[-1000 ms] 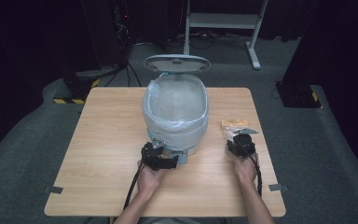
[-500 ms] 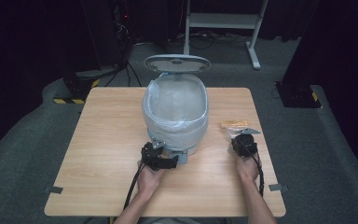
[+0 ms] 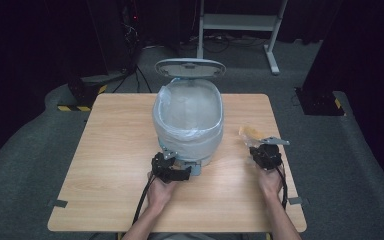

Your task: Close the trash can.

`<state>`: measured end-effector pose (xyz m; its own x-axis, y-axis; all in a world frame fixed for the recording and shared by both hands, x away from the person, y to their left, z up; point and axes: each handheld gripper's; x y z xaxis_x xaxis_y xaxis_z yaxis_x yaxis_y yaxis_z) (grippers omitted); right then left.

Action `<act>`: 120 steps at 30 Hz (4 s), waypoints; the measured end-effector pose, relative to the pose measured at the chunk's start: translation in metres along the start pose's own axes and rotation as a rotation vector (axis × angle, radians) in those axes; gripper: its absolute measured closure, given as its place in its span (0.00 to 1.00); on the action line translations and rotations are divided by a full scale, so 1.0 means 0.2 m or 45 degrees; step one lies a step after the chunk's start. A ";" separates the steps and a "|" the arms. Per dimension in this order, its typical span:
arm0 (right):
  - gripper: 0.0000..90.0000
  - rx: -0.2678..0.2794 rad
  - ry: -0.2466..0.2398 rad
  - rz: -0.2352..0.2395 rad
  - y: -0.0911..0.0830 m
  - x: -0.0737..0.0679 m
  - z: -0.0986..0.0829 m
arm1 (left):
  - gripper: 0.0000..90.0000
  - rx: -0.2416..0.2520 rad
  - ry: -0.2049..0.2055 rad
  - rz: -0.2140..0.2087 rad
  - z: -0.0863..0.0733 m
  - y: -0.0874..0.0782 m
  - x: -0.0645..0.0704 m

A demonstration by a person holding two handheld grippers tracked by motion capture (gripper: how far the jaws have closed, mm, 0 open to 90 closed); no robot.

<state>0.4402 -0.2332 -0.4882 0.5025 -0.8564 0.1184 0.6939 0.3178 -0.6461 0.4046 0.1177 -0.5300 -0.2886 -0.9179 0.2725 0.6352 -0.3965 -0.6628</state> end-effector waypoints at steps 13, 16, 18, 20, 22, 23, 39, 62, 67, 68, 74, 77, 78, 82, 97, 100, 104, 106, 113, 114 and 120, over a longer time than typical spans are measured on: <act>0.99 0.083 -0.025 0.094 -0.14 -0.02 0.02 | 0.01 0.000 0.000 0.000 0.00 0.00 0.00; 0.99 0.098 -0.029 0.123 -0.17 -0.03 0.02 | 0.01 0.000 0.000 0.000 0.00 0.00 0.00; 0.99 0.108 -0.029 0.135 -0.18 -0.03 0.03 | 0.01 0.000 0.000 0.000 0.00 0.00 0.00; 0.99 0.117 -0.029 0.143 -0.20 -0.03 0.03 | 0.01 0.001 0.000 0.000 0.00 0.00 0.00; 0.99 0.126 -0.038 0.150 -0.21 -0.04 0.04 | 0.01 0.001 0.000 0.000 0.00 0.00 0.00; 0.99 0.129 -0.039 0.154 -0.22 -0.04 0.05 | 0.01 0.000 0.000 0.000 0.00 0.00 0.00; 0.99 0.216 -0.067 0.241 -0.34 -0.06 0.12 | 0.01 0.000 0.000 0.000 0.00 0.00 0.00; 0.99 0.311 -0.115 0.291 -0.48 -0.09 0.24 | 0.01 0.000 0.000 0.000 0.00 0.00 0.00; 0.99 0.335 -0.135 0.300 -0.52 -0.09 0.29 | 0.01 0.001 -0.001 -0.001 0.00 0.00 0.00; 0.99 0.333 -0.150 0.303 -0.53 -0.09 0.30 | 0.01 0.001 -0.001 0.000 0.00 0.00 0.00; 0.99 0.341 -0.168 0.331 -0.57 -0.10 0.35 | 0.01 0.000 0.000 -0.001 0.00 0.00 0.00; 0.99 0.353 -0.168 0.339 -0.59 -0.10 0.36 | 0.01 0.000 0.000 0.000 0.00 0.00 0.00; 0.99 0.366 -0.168 0.349 -0.60 -0.09 0.38 | 0.01 0.000 0.003 -0.001 0.00 0.00 0.00; 0.99 0.402 -0.158 0.374 -0.63 -0.08 0.39 | 0.01 0.000 0.000 0.000 0.00 0.00 0.00; 0.99 0.433 -0.192 0.422 -0.68 -0.09 0.47 | 0.01 0.000 0.004 0.000 0.00 0.00 0.00; 0.99 0.440 -0.201 0.428 -0.69 -0.10 0.48 | 0.01 0.000 0.000 0.000 0.00 0.00 0.00; 0.99 0.451 -0.216 0.442 -0.70 -0.11 0.51 | 0.01 -0.001 0.004 0.000 0.00 0.00 0.00; 0.99 0.455 -0.221 0.447 -0.71 -0.11 0.52 | 0.01 0.000 0.003 0.000 0.00 0.00 0.00; 0.99 0.467 -0.235 0.459 -0.72 -0.12 0.56 | 0.01 0.000 0.004 0.000 0.00 0.00 0.00; 0.99 0.467 -0.238 0.466 -0.72 -0.13 0.57 | 0.01 -0.001 0.005 0.000 0.00 0.00 0.00; 0.99 0.469 -0.257 0.479 -0.72 -0.14 0.61 | 0.01 0.000 0.004 0.001 0.00 0.00 0.00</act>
<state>0.3896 -0.2061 -0.3067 0.8136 -0.5734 0.0960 0.5640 0.7383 -0.3699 0.4046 0.1178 -0.5300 -0.2904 -0.9180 0.2701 0.6353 -0.3961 -0.6630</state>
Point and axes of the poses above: each handheld gripper's, and its own axes: y roughly forward along the jaws, z roughly out of its top, x roughly to its right, and after that the axes turned 12 degrees about -y, right-handed
